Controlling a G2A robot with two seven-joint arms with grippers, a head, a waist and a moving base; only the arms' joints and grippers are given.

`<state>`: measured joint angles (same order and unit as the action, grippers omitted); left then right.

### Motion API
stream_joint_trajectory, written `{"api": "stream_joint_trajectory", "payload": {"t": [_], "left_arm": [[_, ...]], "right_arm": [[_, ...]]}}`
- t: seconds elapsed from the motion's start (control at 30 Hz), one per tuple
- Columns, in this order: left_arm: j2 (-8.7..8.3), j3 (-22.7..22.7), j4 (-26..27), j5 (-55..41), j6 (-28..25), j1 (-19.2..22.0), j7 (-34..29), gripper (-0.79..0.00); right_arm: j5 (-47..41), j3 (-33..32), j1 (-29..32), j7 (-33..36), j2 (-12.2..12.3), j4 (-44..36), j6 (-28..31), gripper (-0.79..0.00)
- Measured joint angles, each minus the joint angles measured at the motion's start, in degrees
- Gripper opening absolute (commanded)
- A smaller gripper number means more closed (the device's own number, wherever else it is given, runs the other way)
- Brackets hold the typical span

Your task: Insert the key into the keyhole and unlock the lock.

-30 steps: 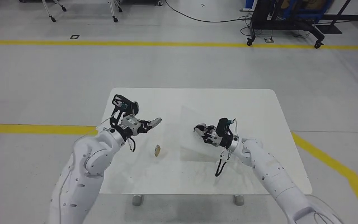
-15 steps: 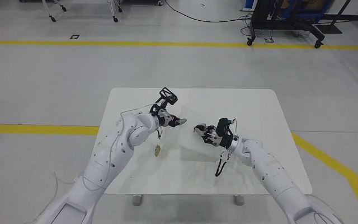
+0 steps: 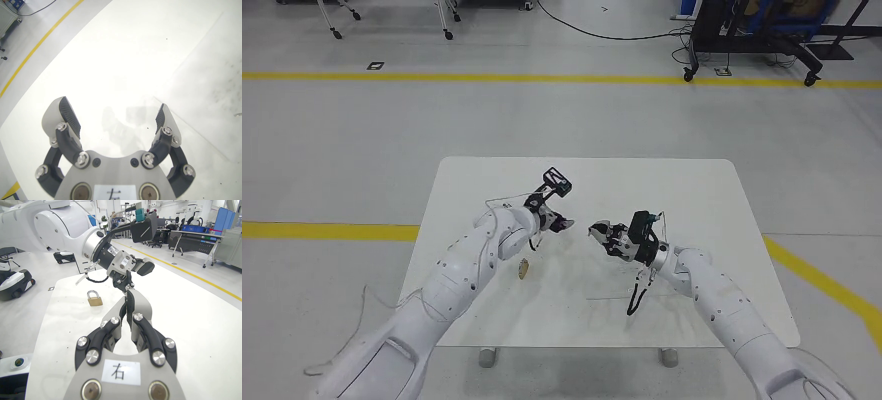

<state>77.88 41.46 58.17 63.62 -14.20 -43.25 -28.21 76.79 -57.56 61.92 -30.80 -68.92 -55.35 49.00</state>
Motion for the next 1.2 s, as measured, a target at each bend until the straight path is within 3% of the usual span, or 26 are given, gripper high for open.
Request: {"api": "stream_joint_trajectory", "payload": {"t": [0.1, 0.2, 0.33, 0.43, 0.53, 0.63, 0.7, 0.93, 1.0, 1.1, 1.2], "left_arm": [[-0.26, 3.4, -1.5, -6.0, -2.7, -0.1, 2.9, 0.0], [-2.05, 9.8, -0.9, -12.6, -7.7, -2.1, 5.8, 0.0], [-5.78, 21.3, 3.7, -20.2, -15.7, -9.0, 8.0, 0.0], [-8.44, 31.1, 8.5, -30.2, -23.8, -17.5, 7.1, 0.0], [-9.74, 36.2, 10.0, -41.6, -31.4, -23.7, 3.0, 0.0], [-10.24, 37.0, 9.4, -46.4, -33.6, -25.5, -1.9, 0.0], [-10.23, 36.9, 9.4, -46.2, -33.5, -25.4, -1.4, 0.0], [-10.29, 37.0, 9.6, -45.9, -33.3, -25.3, -0.9, 0.0], [-10.69, 38.0, 11.8, -43.5, -30.9, -25.2, 1.2, 0.0], [-10.05, 36.2, 13.3, -32.9, -26.3, -28.0, 10.4, 0.0], [-9.74, 34.7, 9.4, -30.0, -32.4, -27.2, 11.6, 0.0]], "right_arm": [[0.0, 0.0, 0.0, 0.0, 0.0, 0.0, 0.0, -0.785], [0.0, 0.0, 0.0, 0.0, 0.0, 0.0, 0.0, -0.785], [-0.5, 0.0, 0.3, -0.4, -0.1, -0.4, 0.3, -0.785], [-7.6, -0.8, 0.7, -1.5, -0.4, -1.3, 3.1, -0.785], [-16.9, -1.5, 0.6, -2.0, -0.9, -0.9, 8.3, -0.785], [-25.8, -1.1, 0.6, 0.2, -1.0, -2.1, 9.1, -0.785], [-29.8, -1.1, 0.7, 1.6, -0.9, -2.7, 9.0, -0.785], [-29.2, -1.1, 0.7, 1.4, -0.9, -2.7, 9.0, -0.785], [-29.2, -1.1, 0.7, 1.4, -0.9, -2.7, 9.0, -0.785], [-32.0, 0.6, 1.6, 2.3, -1.3, -4.6, 9.0, -0.785], [-43.1, 4.7, 1.4, 5.6, -2.2, -4.7, 9.0, -0.785]]}}
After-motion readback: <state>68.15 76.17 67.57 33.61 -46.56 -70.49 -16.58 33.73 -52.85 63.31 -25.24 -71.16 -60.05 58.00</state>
